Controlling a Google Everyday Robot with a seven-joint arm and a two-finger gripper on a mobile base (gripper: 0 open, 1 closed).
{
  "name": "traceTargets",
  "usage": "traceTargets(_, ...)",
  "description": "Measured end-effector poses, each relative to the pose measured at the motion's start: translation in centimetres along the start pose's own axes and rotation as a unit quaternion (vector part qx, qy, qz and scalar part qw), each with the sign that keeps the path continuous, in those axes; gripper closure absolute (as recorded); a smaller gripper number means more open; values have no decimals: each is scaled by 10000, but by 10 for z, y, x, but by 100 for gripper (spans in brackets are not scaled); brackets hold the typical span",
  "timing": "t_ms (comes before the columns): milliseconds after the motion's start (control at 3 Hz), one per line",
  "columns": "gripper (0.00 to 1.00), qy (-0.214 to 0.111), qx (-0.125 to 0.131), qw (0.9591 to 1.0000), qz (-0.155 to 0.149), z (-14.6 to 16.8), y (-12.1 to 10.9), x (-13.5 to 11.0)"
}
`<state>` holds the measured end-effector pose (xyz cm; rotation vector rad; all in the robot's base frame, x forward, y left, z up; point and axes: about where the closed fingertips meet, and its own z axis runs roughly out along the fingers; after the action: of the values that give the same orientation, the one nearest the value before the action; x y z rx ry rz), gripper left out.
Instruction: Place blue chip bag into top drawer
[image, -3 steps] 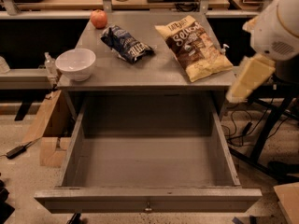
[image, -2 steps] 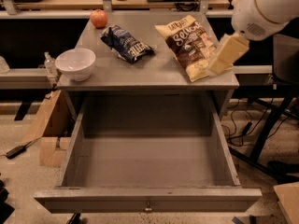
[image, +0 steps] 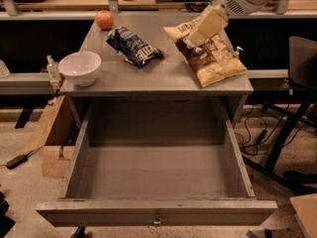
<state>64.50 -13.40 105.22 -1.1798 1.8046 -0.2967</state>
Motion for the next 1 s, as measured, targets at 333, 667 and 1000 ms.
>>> traceTargets(333, 0, -1, 1, 10000, -6, 0, 0, 0)
traceTargets(667, 0, -390, 132, 9988, 279, 21, -14, -8)
traceTargets(1000, 0, -1061, 108, 9919, 684, 71, -31, -27)
